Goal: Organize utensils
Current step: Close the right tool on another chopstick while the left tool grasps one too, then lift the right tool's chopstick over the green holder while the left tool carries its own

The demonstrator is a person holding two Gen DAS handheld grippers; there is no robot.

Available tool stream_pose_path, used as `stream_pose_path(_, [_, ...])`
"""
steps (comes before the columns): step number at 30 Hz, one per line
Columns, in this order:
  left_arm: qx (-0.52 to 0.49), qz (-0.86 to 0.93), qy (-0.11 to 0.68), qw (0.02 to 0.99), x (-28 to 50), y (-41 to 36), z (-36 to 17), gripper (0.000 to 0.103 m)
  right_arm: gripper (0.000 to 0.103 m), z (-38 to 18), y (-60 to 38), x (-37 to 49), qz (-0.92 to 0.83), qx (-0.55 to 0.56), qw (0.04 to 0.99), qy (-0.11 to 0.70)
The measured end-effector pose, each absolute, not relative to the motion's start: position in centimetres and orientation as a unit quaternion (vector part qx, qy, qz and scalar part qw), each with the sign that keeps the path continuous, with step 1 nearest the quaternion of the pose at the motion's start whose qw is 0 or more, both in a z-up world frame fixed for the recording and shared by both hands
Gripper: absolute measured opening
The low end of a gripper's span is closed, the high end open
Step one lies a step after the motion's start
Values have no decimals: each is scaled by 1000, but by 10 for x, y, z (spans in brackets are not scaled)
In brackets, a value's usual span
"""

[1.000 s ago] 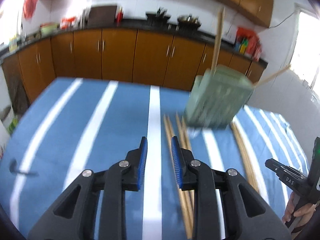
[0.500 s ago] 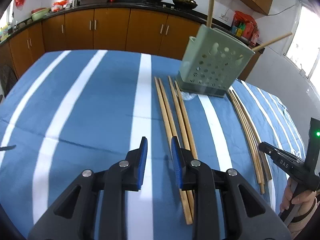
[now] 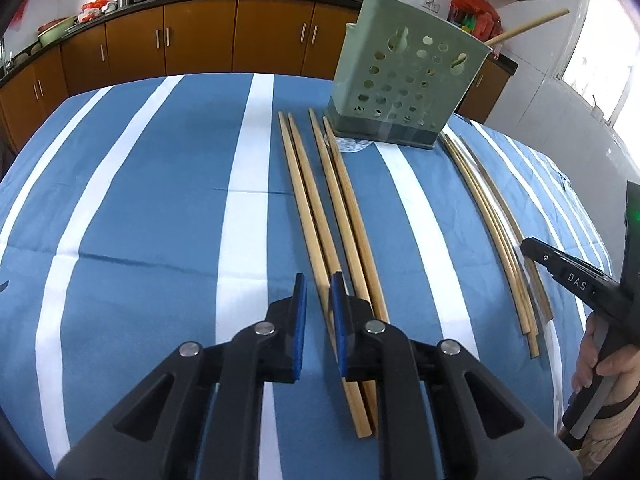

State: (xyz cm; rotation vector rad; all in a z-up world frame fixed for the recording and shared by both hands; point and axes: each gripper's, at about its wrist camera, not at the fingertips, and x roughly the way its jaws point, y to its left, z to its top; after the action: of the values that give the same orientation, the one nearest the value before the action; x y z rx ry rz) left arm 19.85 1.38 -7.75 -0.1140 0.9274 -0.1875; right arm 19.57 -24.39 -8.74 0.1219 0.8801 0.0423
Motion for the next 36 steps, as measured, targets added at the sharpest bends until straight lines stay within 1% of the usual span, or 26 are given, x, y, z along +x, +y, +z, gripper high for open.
stream_pose_path(7, [-36, -82, 446, 890, 197, 4, -80, 13, 8, -87, -240, 193, 36, 64, 900, 430])
stream_pose_path(9, [-30, -77, 444, 892, 197, 2, -80, 10, 9, -87, -237, 192, 38, 59, 901, 428])
stream_pose_path(14, [-39, -55, 442, 895, 206, 17, -80, 8, 8, -87, -238, 195, 40, 51, 903, 425])
stream_pose_path(20, [-67, 1, 437, 897, 226, 61, -79, 8, 8, -87, -253, 207, 9, 50, 909, 413])
stream_pose_path(23, [-90, -1, 431, 898, 228, 76, -80, 8, 8, -88, -257, 212, 6, 57, 909, 413])
stream_pose_path(36, [-101, -12, 425, 899, 226, 79, -81, 9, 9, -88, -255, 212, 3, 49, 909, 414])
